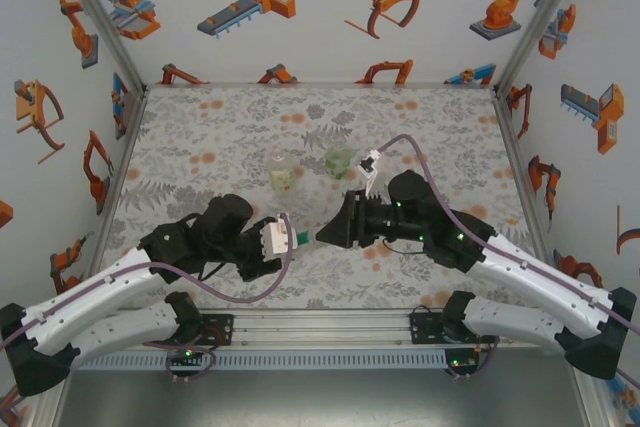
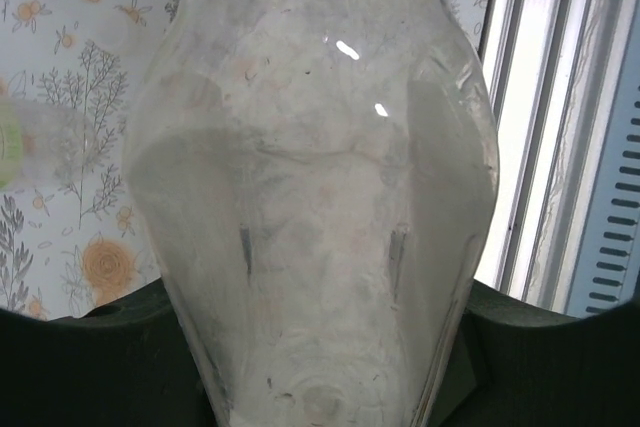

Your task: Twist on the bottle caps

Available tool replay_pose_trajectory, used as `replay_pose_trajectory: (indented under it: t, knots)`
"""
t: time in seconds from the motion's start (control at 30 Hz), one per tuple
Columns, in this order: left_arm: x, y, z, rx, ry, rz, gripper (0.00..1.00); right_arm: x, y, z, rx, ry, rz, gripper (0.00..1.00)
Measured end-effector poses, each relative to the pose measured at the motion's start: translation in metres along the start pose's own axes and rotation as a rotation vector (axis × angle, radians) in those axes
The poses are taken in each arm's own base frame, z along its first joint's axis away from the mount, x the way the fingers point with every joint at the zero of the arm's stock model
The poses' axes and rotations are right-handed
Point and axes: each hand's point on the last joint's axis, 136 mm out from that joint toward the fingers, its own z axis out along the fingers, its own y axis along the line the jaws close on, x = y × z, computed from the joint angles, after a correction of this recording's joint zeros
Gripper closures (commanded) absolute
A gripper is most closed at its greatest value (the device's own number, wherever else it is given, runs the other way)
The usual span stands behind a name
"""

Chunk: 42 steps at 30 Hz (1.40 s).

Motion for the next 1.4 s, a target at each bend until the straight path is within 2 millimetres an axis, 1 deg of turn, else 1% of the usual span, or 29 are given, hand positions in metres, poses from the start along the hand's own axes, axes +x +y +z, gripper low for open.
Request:
replay_pose_trajectory:
  t: [0.13, 0.27, 0.37, 0.43, 0.47, 0.5, 0.63, 0.83, 0.9, 1.0, 1.13, 1.2, 1.3, 1.4]
  knots:
    - [0.001, 0.006, 0.000, -0.033, 0.007, -0.002, 1.00, -0.003, -0.009, 0.002, 0.043, -0.026, 0.168, 1.00]
    - [0.000, 0.011, -0.002, -0.067, 0.006, 0.001, 1.00, -0.006, -0.013, 0.003, 0.055, -0.048, 0.280, 1.00]
    - [0.001, 0.014, -0.003, -0.087, 0.011, 0.002, 1.00, -0.007, -0.016, 0.004, 0.055, -0.065, 0.327, 0.87]
    - [0.001, 0.016, -0.002, -0.101, 0.005, 0.007, 1.00, -0.008, -0.016, 0.004, 0.051, -0.078, 0.342, 0.73]
    - [0.000, 0.017, -0.002, -0.106, 0.000, 0.009, 1.00, -0.009, -0.017, 0.003, 0.050, -0.084, 0.345, 0.68]
    - [0.000, 0.018, -0.002, -0.111, -0.005, 0.013, 1.00, -0.010, -0.016, 0.002, 0.049, -0.091, 0.347, 0.66]
    - [-0.004, 0.023, 0.000, -0.137, -0.023, 0.036, 1.00, -0.013, -0.016, -0.001, 0.047, -0.111, 0.343, 0.64]
    - [-0.001, 0.024, 0.002, -0.148, -0.023, 0.047, 1.00, -0.012, -0.018, 0.004, 0.071, -0.091, 0.345, 0.68]
    - [-0.003, 0.023, 0.000, -0.151, -0.033, 0.049, 1.00, -0.014, -0.013, 0.006, 0.086, -0.065, 0.326, 0.69]
    - [-0.011, 0.025, -0.009, -0.175, -0.086, 0.053, 1.00, -0.023, 0.004, 0.005, 0.094, -0.025, 0.289, 0.68]
    - [-0.029, 0.030, -0.021, -0.215, -0.184, 0.046, 1.00, -0.038, 0.028, -0.003, 0.087, -0.008, 0.254, 0.62]
    - [-0.040, 0.033, -0.023, -0.227, -0.227, 0.047, 1.00, -0.046, 0.036, -0.011, 0.094, -0.021, 0.241, 0.60]
    - [-0.052, 0.037, -0.019, -0.232, -0.273, 0.056, 1.00, -0.054, 0.039, -0.019, 0.123, -0.038, 0.234, 0.57]
    - [-0.056, 0.040, -0.011, -0.237, -0.300, 0.061, 1.00, -0.056, 0.034, -0.022, 0.165, -0.047, 0.239, 0.51]
